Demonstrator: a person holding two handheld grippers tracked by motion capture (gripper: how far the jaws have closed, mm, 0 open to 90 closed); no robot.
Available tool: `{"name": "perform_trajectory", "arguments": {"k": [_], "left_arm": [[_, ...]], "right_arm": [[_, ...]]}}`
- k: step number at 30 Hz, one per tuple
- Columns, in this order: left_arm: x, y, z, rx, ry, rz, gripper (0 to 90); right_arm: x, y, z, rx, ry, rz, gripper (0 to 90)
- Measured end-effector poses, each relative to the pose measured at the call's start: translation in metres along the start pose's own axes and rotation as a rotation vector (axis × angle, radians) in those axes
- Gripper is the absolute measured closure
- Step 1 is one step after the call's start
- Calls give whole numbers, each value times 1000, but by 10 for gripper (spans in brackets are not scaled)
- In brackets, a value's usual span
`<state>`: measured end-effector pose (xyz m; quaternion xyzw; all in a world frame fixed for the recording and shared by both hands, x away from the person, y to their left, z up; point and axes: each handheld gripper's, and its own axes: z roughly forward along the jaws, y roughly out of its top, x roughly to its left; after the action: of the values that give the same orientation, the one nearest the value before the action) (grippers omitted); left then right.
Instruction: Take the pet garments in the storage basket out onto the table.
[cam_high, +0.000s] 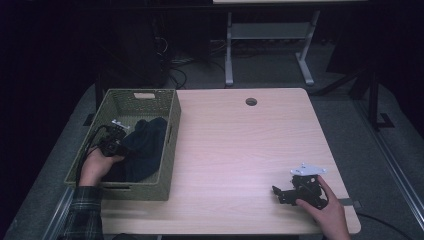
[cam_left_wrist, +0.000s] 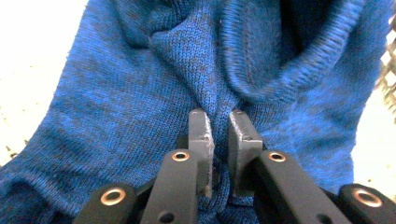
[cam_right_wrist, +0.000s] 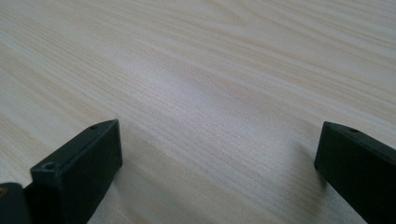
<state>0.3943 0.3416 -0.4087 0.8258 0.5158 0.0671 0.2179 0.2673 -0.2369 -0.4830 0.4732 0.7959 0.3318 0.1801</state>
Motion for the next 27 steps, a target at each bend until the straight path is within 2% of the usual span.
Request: {"name": "perform_trajectory", "arguments": {"k": [1, 5, 11, 15, 19, 27], "left_arm": [[2, 0, -3, -11, -7, -8, 816], [6, -1, -15, -108, -30, -51, 817], [10, -3, -34, -257, -83, -84, 818], [8, -4, -48, -355, -108, -90, 817], [3, -3, -61, -447, -126, -78, 817], [-9, 1, -83, -588, -135, -62, 817]], "right_arm": [[0, 0, 0, 0, 0, 0, 5], [0, 0, 0, 0, 0, 0, 5], [0, 0, 0, -1, 0, 1, 5], [0, 0, 0, 0, 0, 1, 5], [0, 0, 0, 0, 0, 0, 5], [0, 0, 0, -1, 0, 0, 5]]}}
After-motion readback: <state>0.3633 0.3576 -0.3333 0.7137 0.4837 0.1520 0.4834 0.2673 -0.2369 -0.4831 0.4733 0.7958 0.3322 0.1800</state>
